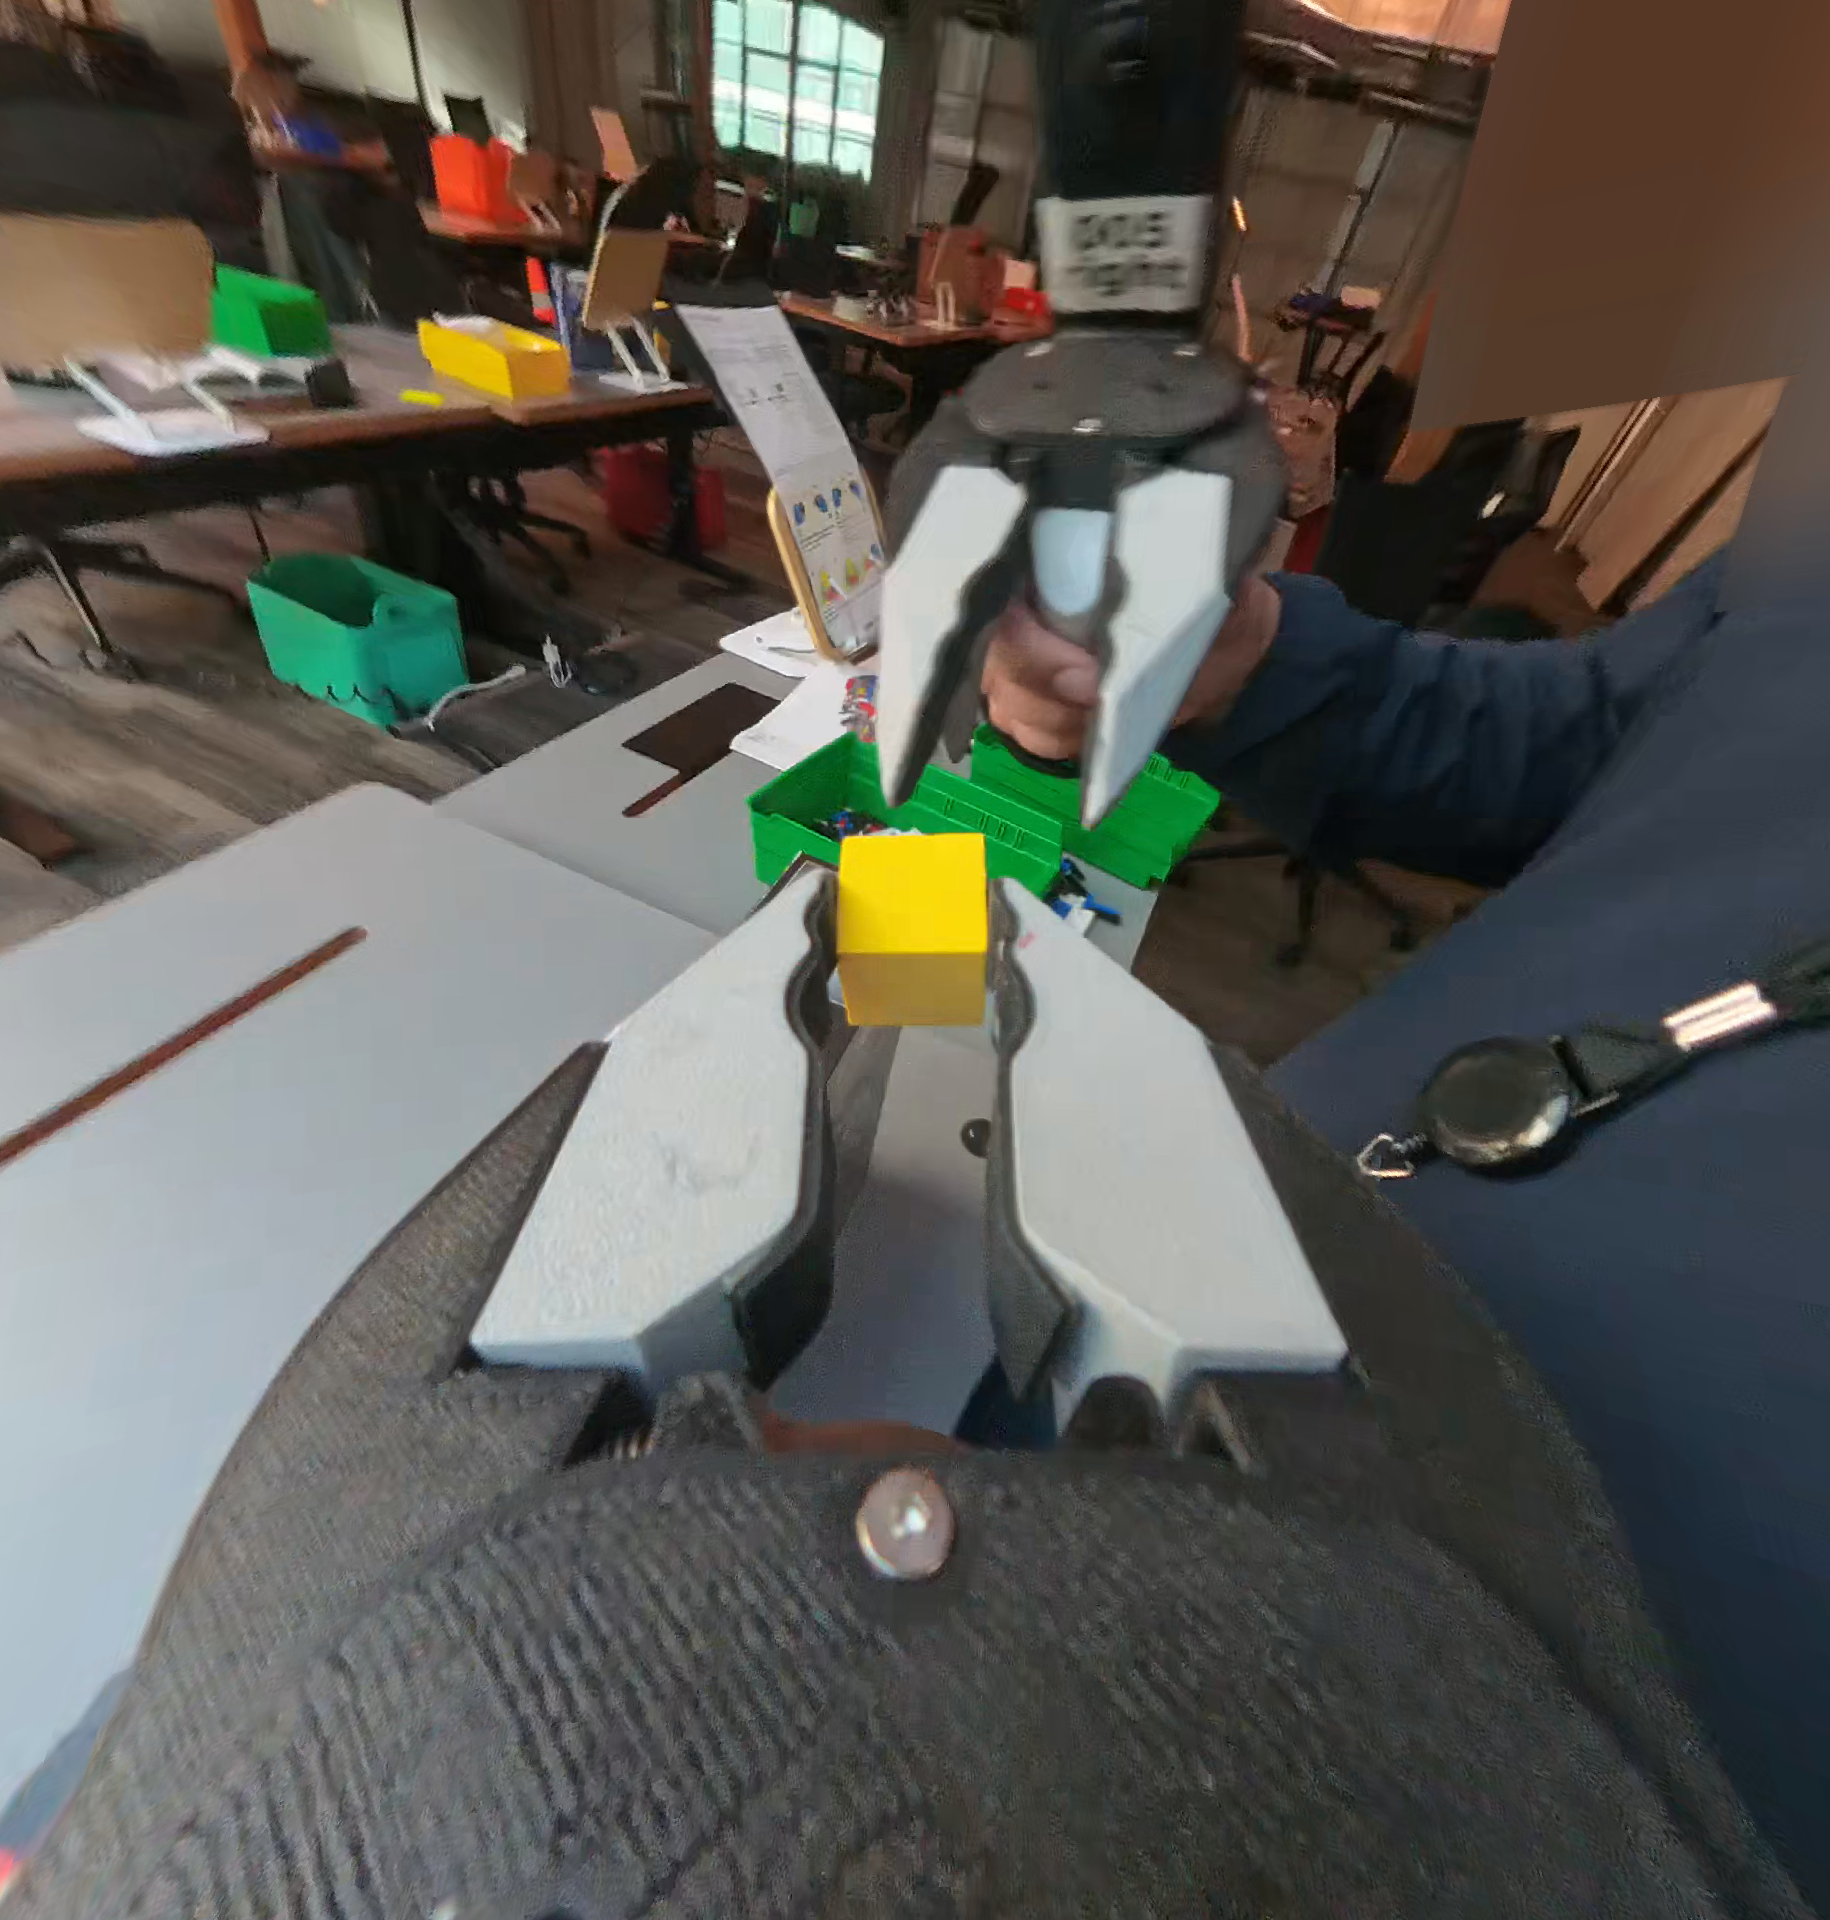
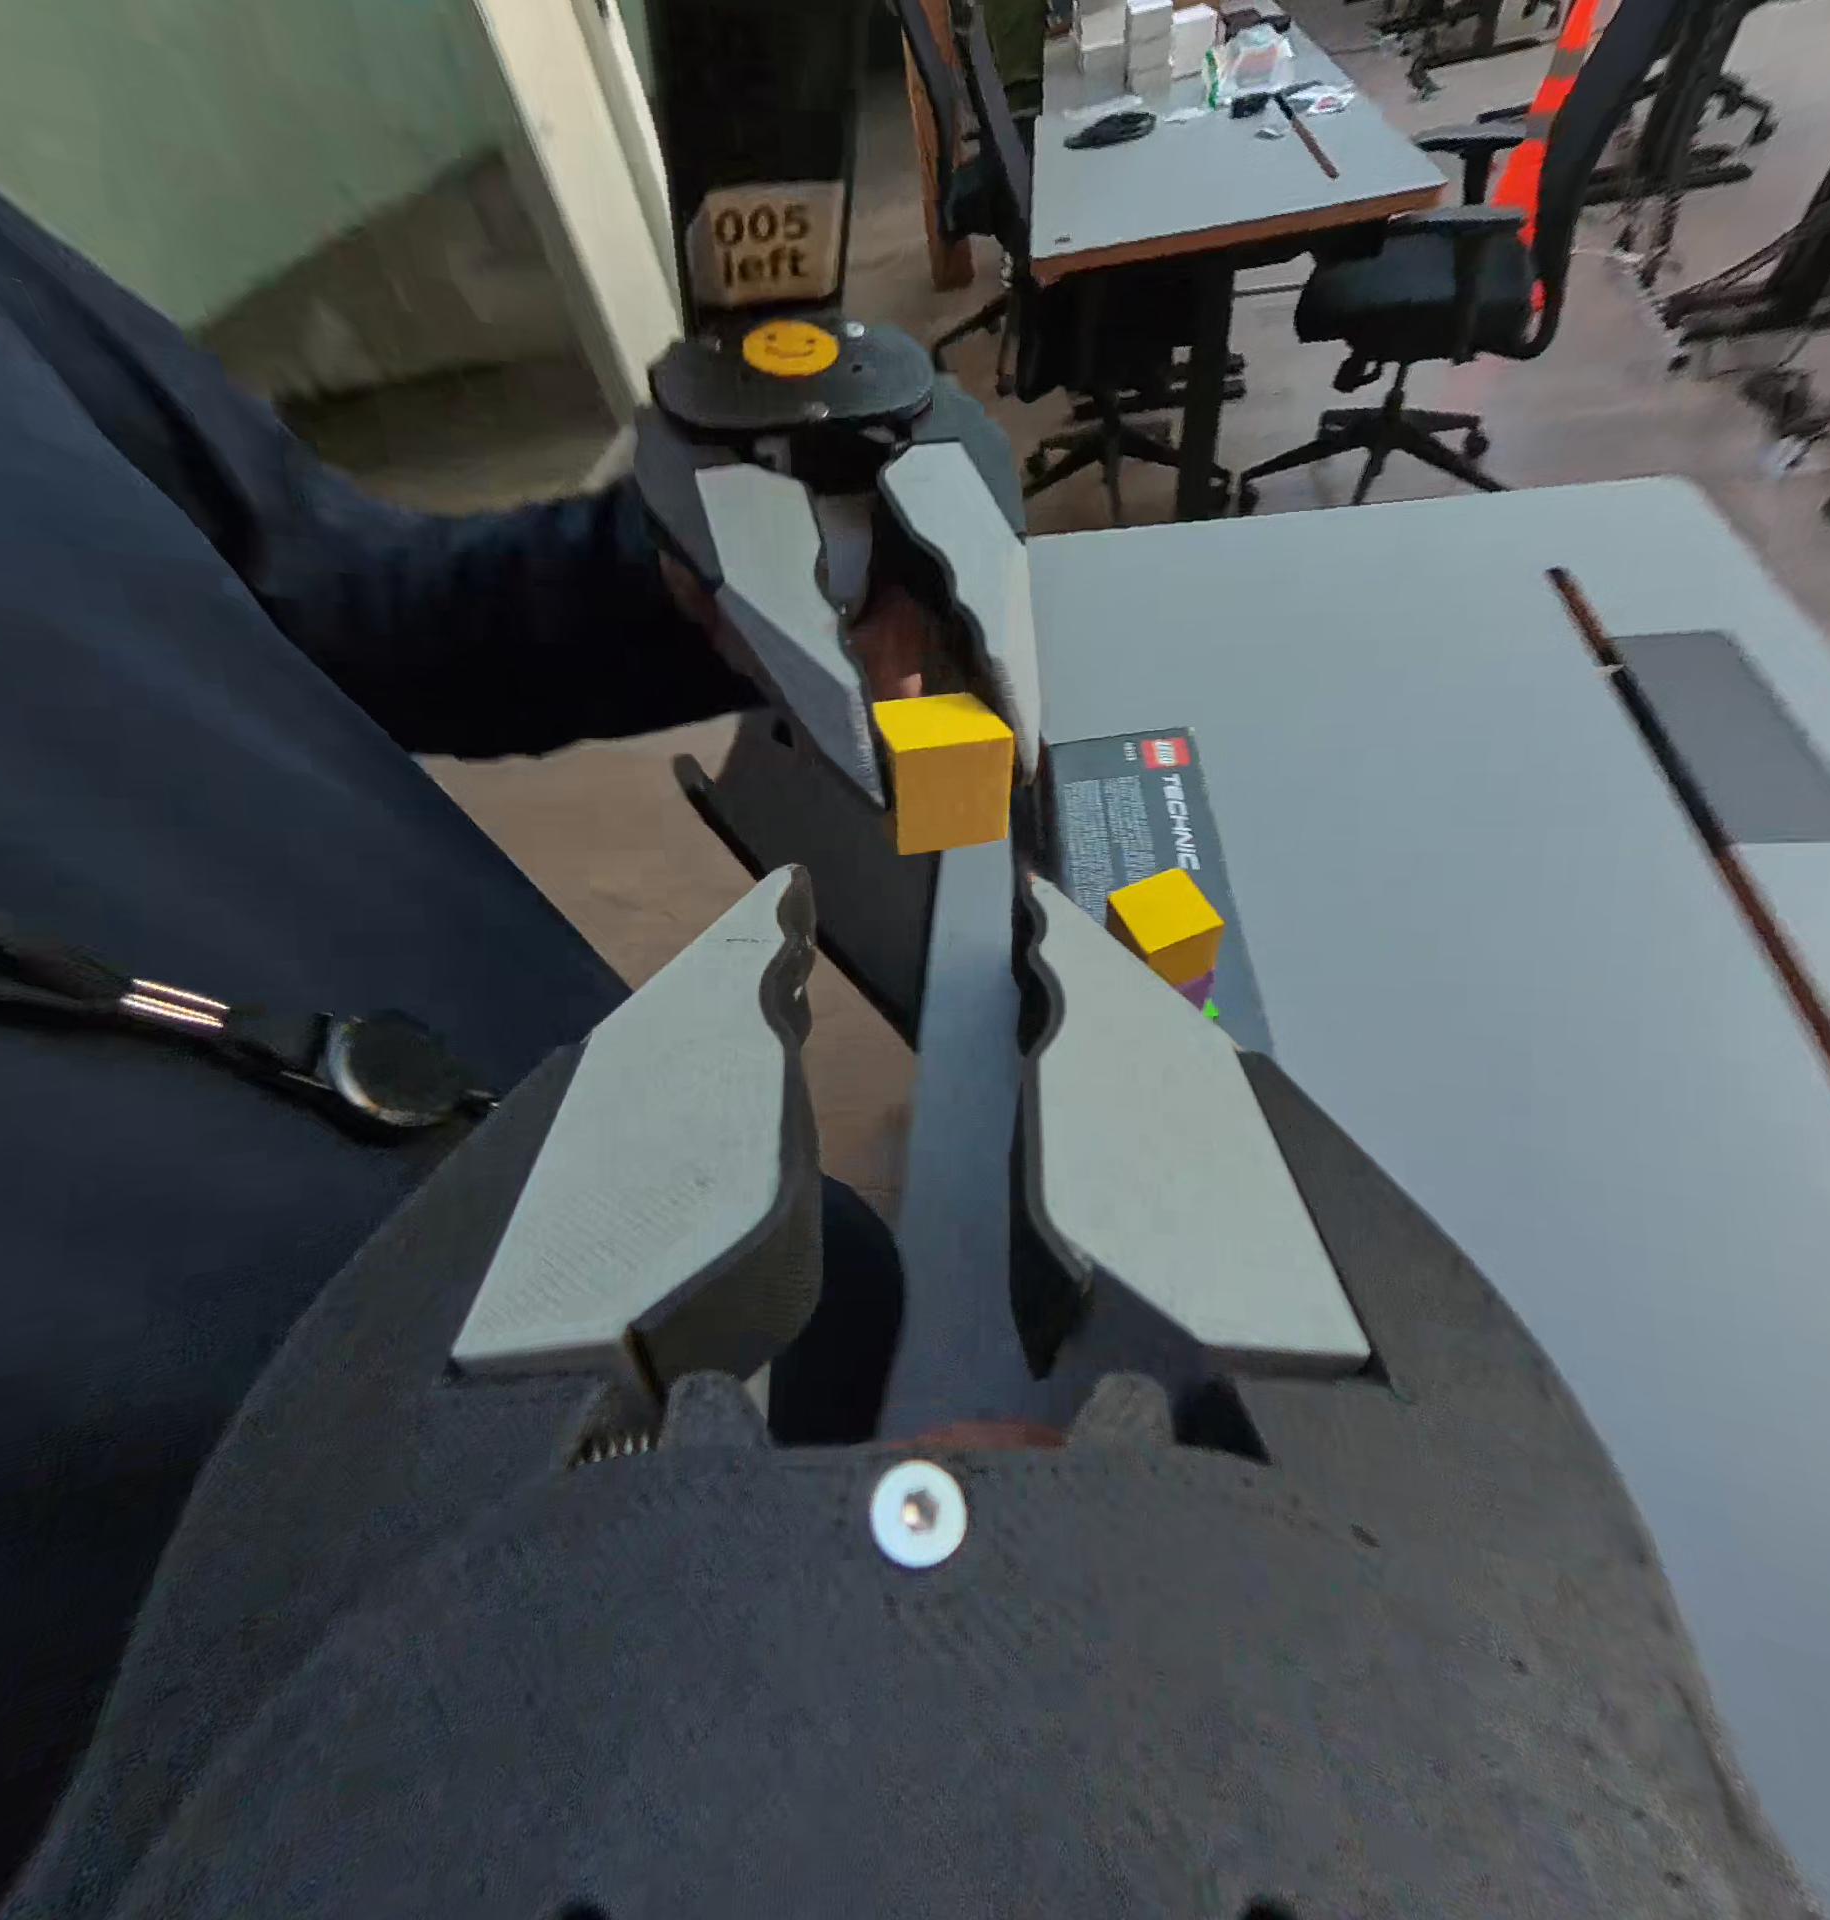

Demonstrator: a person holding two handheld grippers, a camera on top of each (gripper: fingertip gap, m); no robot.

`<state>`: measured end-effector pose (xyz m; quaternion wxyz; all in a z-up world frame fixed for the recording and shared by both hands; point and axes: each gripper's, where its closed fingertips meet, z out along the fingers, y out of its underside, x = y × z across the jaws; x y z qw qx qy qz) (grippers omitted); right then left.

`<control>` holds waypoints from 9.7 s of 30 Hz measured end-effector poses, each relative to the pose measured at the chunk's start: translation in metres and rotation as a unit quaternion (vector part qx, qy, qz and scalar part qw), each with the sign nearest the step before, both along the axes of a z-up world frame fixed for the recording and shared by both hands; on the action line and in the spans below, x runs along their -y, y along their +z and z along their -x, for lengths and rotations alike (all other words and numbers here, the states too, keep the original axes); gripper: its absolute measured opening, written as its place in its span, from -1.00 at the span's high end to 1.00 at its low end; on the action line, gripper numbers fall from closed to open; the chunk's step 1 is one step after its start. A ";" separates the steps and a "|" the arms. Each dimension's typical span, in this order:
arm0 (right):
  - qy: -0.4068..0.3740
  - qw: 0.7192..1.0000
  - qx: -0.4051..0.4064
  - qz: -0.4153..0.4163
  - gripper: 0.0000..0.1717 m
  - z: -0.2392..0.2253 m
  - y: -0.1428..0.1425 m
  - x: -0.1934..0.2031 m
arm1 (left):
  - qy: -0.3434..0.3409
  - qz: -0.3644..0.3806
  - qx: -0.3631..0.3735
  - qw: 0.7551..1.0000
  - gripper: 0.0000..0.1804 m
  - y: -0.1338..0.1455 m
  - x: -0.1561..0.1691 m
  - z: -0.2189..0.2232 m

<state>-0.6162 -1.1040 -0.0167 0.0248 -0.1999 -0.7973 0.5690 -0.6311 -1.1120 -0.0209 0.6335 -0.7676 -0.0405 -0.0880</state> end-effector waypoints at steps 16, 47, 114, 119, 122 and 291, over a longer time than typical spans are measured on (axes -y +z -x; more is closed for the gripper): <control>0.019 0.870 -0.399 -0.290 0.72 0.024 -0.005 0.037 | -0.070 0.036 0.230 0.970 0.70 0.005 0.010 -0.001; -0.090 0.992 0.008 -0.090 0.72 0.079 -0.073 0.017 | 0.104 0.085 0.195 0.972 0.62 -0.050 0.047 0.049; -0.235 0.961 0.060 -0.131 0.68 0.014 -0.123 -0.095 | 0.277 0.392 -0.140 0.866 1.00 -0.143 0.082 0.154; -0.190 0.969 0.074 -0.139 0.68 -0.005 -0.141 -0.075 | 0.244 0.394 -0.125 0.877 1.00 -0.150 0.067 0.142; -0.170 0.973 0.096 -0.120 0.69 -0.011 -0.147 -0.061 | 0.239 0.386 -0.125 0.882 1.00 -0.148 0.059 0.140; -0.270 0.955 0.001 -0.125 0.73 0.065 -0.128 -0.092 | 0.141 0.255 -0.034 0.956 0.71 -0.151 -0.018 0.077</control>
